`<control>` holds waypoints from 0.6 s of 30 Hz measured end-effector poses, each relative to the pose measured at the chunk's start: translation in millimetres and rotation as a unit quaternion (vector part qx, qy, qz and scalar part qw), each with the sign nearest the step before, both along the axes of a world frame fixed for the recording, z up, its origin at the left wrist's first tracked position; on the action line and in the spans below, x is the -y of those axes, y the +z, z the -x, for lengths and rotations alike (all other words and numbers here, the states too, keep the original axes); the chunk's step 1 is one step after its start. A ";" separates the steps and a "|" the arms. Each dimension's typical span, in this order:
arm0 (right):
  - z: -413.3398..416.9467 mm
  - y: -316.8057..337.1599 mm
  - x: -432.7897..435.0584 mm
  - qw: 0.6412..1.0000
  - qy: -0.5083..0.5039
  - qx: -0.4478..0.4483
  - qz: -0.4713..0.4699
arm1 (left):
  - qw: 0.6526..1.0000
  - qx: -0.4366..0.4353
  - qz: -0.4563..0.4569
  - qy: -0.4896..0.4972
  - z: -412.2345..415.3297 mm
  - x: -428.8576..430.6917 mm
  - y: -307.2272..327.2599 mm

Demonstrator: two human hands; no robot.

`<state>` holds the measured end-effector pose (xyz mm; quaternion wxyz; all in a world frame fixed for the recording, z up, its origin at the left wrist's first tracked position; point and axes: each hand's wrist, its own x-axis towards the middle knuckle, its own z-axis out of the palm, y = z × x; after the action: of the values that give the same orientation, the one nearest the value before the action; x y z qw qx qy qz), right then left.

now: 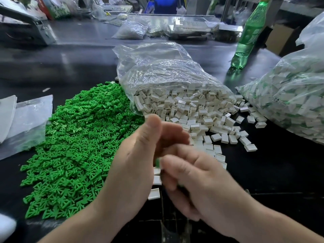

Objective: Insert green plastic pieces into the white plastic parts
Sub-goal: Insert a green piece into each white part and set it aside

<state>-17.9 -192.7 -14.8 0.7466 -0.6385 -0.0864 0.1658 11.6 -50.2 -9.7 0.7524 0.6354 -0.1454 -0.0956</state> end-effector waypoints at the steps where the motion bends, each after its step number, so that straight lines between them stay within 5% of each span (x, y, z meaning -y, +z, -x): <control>1: -3.0 -0.7 4.8 1.000 -0.013 -0.011 -0.021 | 0.996 0.066 -0.052 0.024 -2.2 -4.6 0.7; 7: -10.6 -2.7 15.6 0.990 -0.032 -0.069 -0.115 | 0.914 0.293 -0.271 0.078 -2.2 -13.4 4.3; 18: -10.7 -1.0 16.4 0.989 -0.026 -0.091 -0.111 | 0.876 0.354 -0.317 0.089 -4.2 -15.4 6.7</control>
<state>-7.2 -209.2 -15.8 0.8214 -0.5363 -0.0192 0.1934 15.7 -34.8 -3.0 0.4146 0.8414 -0.3063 0.1621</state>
